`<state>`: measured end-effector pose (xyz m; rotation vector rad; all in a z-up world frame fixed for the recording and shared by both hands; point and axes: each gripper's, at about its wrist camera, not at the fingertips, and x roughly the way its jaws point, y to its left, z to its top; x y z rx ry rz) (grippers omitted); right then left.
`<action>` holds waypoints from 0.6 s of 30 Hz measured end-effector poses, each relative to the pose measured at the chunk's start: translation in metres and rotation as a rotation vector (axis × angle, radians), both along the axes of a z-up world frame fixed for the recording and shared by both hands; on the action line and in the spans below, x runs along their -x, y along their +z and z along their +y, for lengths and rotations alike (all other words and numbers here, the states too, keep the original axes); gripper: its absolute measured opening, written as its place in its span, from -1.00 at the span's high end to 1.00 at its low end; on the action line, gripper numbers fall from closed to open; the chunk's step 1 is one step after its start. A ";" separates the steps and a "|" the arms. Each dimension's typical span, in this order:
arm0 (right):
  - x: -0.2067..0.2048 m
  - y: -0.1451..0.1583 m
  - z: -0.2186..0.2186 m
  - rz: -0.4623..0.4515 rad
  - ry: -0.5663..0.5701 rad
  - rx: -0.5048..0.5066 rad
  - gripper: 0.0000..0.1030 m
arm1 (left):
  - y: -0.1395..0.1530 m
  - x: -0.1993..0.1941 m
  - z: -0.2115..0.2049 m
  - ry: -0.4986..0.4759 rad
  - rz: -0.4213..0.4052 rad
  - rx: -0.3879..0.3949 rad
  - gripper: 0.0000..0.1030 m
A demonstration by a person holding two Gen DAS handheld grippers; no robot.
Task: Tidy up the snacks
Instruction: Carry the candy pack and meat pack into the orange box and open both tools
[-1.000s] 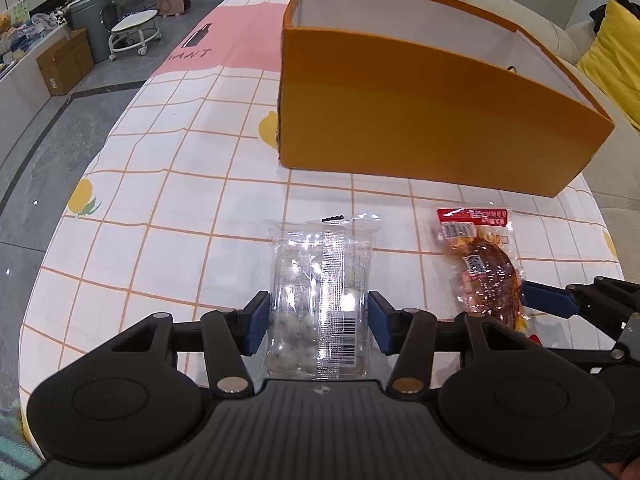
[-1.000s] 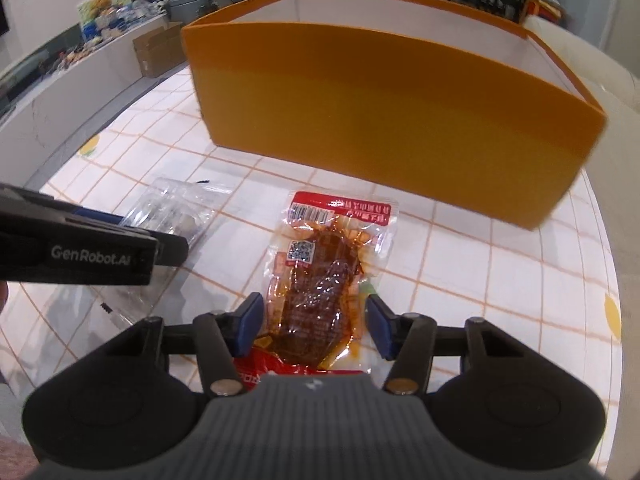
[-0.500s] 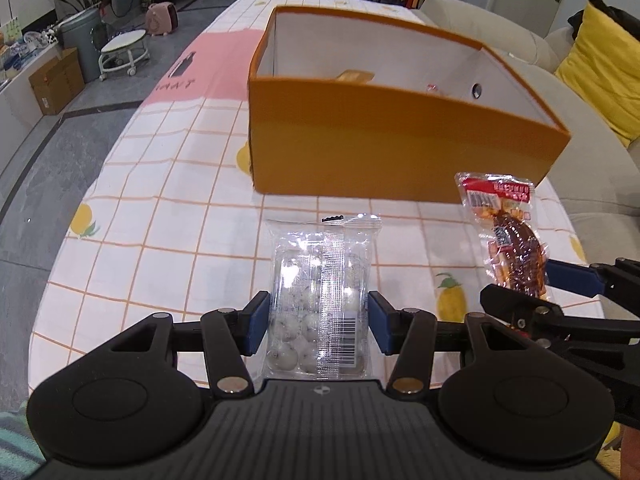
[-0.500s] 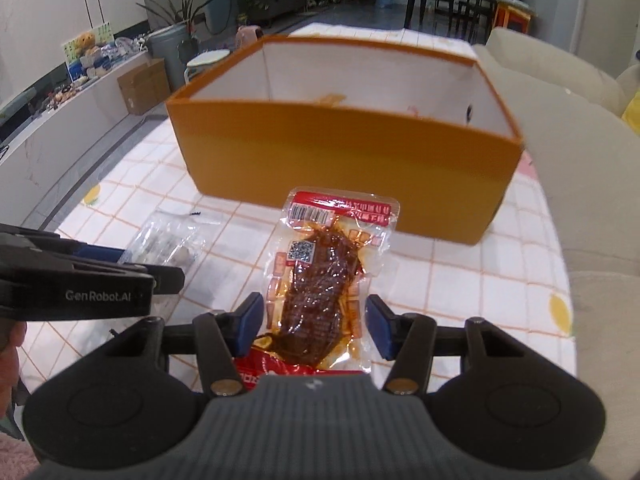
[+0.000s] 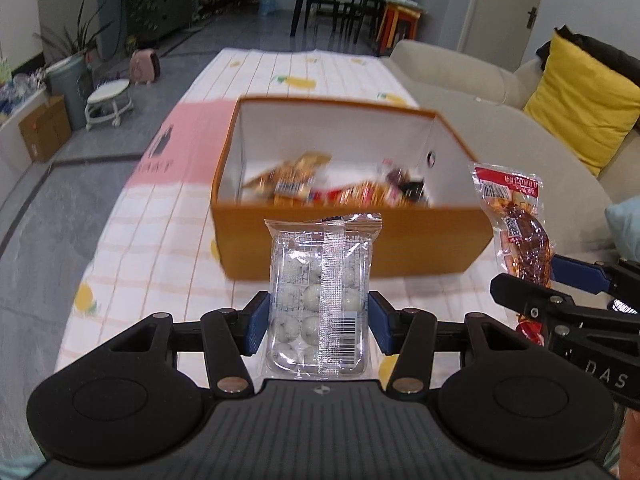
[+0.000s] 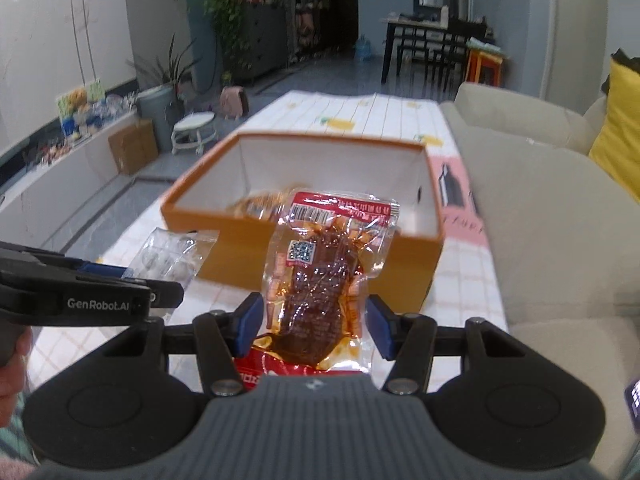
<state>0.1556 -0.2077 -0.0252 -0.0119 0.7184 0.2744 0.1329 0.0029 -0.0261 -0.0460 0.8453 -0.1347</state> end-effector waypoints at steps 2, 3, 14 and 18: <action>-0.007 0.010 -0.004 -0.026 -0.010 -0.001 -0.05 | 0.010 -0.009 -0.003 -0.010 -0.025 -0.014 -0.15; -0.010 0.014 -0.005 -0.039 -0.014 0.002 -0.05 | 0.015 -0.014 -0.005 -0.015 -0.037 -0.018 -0.15; -0.066 0.048 -0.002 -0.170 -0.010 0.096 -0.05 | 0.046 -0.074 -0.018 -0.048 -0.100 -0.078 -0.15; -0.091 0.044 0.004 -0.162 -0.007 0.143 -0.05 | 0.044 -0.092 -0.023 -0.064 -0.087 -0.097 -0.15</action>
